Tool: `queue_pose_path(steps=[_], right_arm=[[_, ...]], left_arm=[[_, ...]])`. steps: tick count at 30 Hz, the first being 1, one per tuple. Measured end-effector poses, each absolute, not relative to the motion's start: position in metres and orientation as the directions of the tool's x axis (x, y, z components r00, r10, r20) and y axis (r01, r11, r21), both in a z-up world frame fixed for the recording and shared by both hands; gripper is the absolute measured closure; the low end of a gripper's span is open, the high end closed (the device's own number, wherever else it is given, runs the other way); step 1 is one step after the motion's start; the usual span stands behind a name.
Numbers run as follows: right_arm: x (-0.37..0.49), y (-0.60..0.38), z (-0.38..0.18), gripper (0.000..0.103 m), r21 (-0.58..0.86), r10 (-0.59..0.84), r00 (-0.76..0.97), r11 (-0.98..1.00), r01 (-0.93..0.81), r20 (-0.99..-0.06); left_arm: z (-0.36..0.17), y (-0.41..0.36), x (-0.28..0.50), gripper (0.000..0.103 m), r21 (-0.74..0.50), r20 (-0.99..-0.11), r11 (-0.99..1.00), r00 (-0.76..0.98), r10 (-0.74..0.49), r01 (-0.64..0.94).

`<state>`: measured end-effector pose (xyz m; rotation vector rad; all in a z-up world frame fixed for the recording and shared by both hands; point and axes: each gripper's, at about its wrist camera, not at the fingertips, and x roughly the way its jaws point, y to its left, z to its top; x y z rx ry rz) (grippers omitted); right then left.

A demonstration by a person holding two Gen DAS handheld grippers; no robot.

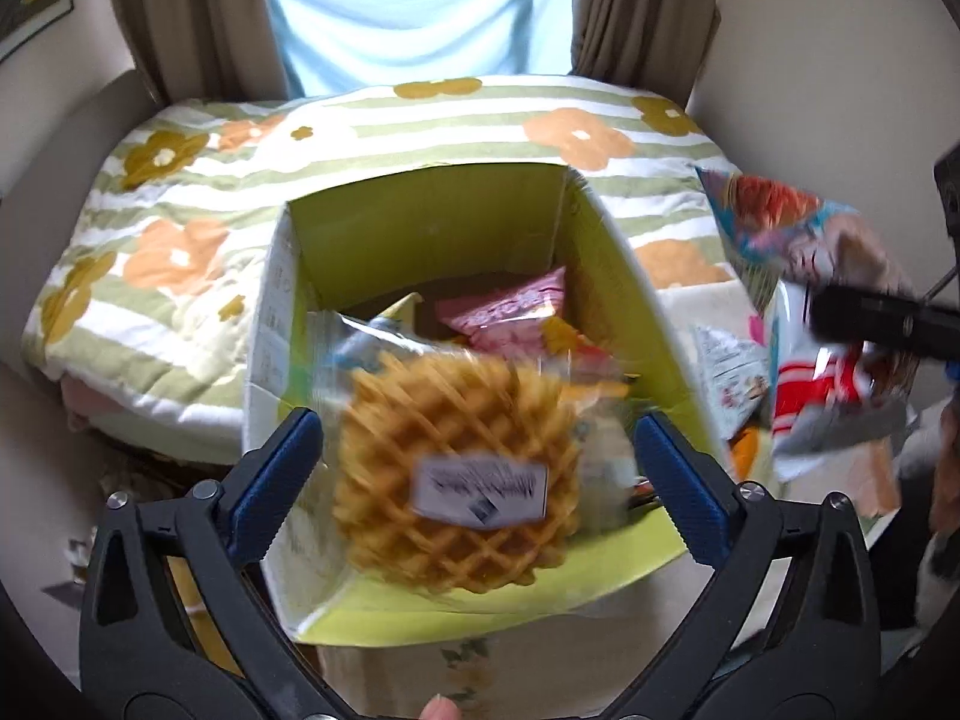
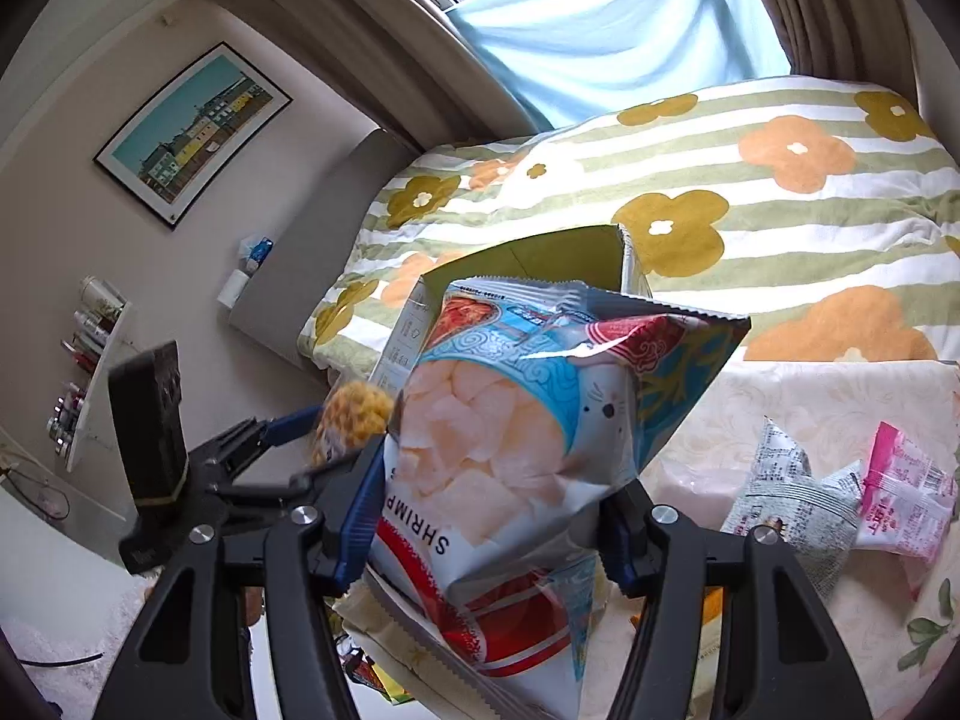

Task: Organize snacks
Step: 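Carry the waffle packet and shrimp flakes bag over the box with both tools, then open both tools to drop the waffle and shrimp flakes bag into the box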

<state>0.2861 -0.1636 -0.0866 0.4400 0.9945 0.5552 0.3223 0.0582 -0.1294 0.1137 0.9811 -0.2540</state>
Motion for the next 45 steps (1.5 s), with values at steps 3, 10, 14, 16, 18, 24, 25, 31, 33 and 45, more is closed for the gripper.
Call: queue_pose_path(steps=[3, 10, 14, 16, 18, 24, 25, 31, 33, 45], right_arm=[[0.292, -0.159, -0.093, 0.046, 0.575, 0.604, 0.422, 0.791, -0.209, -0.676], [0.302, -0.135, -0.104, 0.046, 0.547, 0.581, 0.388, 0.811, -0.207, -0.715], [0.317, -0.112, -0.105, 0.046, 0.528, 0.576, 0.361, 0.817, -0.233, -0.733], [0.326, -0.100, -0.106, 0.045, 0.527, 0.584, 0.339, 0.812, -0.251, -0.738], [0.333, -0.089, -0.108, 0.044, 0.532, 0.589, 0.329, 0.808, -0.253, -0.738], [0.344, -0.071, -0.113, 0.001, 0.497, 0.545, 0.359, 0.839, -0.224, -0.758], [0.342, -0.070, -0.113, 0.001, 0.489, 0.542, 0.362, 0.841, -0.232, -0.758], [0.326, -0.070, -0.112, 0.001, 0.426, 0.493, 0.424, 0.870, -0.248, -0.760], [0.320, -0.070, -0.107, 0.001, 0.401, 0.480, 0.453, 0.877, -0.265, -0.751], [0.287, -0.134, -0.049, 0.001, 0.327, 0.424, 0.552, 0.906, -0.270, -0.718]], left_arm=[[-0.143, 0.069, 0.325, 0.000, -0.025, -0.850, 0.960, 0.500, -0.167, 0.279], [-0.158, 0.090, 0.317, 0.000, -0.018, -0.864, 0.959, 0.478, -0.157, 0.282], [-0.157, 0.097, 0.311, 0.000, -0.006, -0.862, 0.957, 0.483, -0.152, 0.289], [-0.158, 0.100, 0.308, 0.000, -0.010, -0.863, 0.956, 0.480, -0.157, 0.295], [-0.159, 0.102, 0.305, 0.000, -0.013, -0.865, 0.955, 0.476, -0.158, 0.295], [-0.160, 0.109, 0.299, 0.000, -0.022, -0.869, 0.958, 0.468, -0.160, 0.287], [-0.160, 0.110, 0.299, 0.000, -0.023, -0.869, 0.959, 0.469, -0.159, 0.283], [-0.155, 0.109, 0.298, 0.000, -0.032, -0.863, 0.958, 0.476, -0.171, 0.286], [-0.153, 0.108, 0.296, 0.000, -0.031, -0.860, 0.956, 0.480, -0.174, 0.292], [-0.126, 0.072, 0.289, 0.000, -0.016, -0.822, 0.938, 0.530, -0.210, 0.347]])
